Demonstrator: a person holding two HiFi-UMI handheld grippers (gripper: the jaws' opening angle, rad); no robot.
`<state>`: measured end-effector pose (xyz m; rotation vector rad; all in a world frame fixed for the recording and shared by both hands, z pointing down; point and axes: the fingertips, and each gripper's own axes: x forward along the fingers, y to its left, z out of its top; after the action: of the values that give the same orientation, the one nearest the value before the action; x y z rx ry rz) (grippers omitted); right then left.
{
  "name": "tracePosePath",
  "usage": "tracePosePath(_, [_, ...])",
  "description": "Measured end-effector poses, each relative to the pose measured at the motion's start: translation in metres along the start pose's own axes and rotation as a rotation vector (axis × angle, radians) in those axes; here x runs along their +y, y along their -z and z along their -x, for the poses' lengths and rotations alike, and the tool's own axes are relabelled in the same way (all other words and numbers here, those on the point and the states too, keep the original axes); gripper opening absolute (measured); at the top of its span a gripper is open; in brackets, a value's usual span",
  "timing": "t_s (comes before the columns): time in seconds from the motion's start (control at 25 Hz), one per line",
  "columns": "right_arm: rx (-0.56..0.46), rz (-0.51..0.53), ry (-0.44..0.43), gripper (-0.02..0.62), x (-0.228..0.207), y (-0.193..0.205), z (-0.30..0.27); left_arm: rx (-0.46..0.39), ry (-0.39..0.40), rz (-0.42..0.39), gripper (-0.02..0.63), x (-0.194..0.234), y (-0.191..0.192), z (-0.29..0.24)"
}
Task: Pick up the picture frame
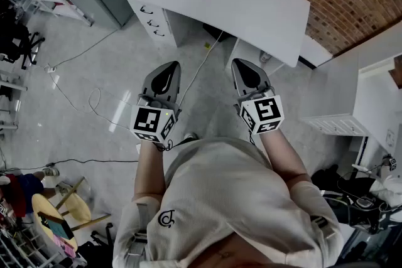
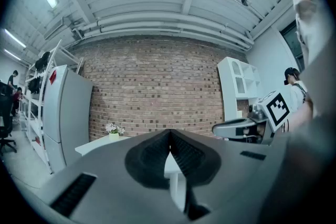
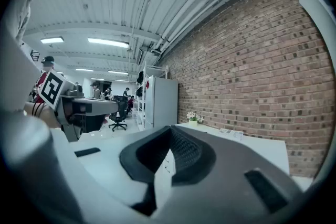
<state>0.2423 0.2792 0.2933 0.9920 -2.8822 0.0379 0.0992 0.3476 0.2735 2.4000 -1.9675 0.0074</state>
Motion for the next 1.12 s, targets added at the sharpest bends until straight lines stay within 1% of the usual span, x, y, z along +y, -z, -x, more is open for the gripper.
tracePosePath(0.32, [0.018, -0.007, 0.003, 0.005, 0.008, 0.006, -0.009, -0.005, 0.013, 0.006, 0.011, 0.009, 0.001, 0.001])
tracePosePath(0.52, [0.035, -0.020, 0.019, 0.006, 0.021, 0.012, -0.022, -0.009, 0.035, 0.017, 0.011, 0.025, 0.004, 0.006])
tracePosePath(0.64, [0.055, -0.029, 0.056, 0.006, 0.030, 0.018, -0.035, -0.003, 0.046, 0.023, 0.011, 0.044, 0.009, 0.013])
tracePosePath(0.8, [0.066, -0.045, 0.097, 0.006, 0.043, 0.022, -0.056, 0.008, 0.042, 0.037, 0.011, 0.079, 0.016, 0.025])
tracePosePath(1.0, [0.080, -0.036, 0.123, 0.006, 0.052, 0.023, -0.082, 0.008, 0.034, 0.057, 0.011, 0.112, 0.023, 0.033])
tracePosePath(1.12, [0.089, -0.036, 0.115, 0.006, 0.052, 0.026, -0.099, 0.016, 0.023, 0.065, 0.011, 0.126, 0.030, 0.029])
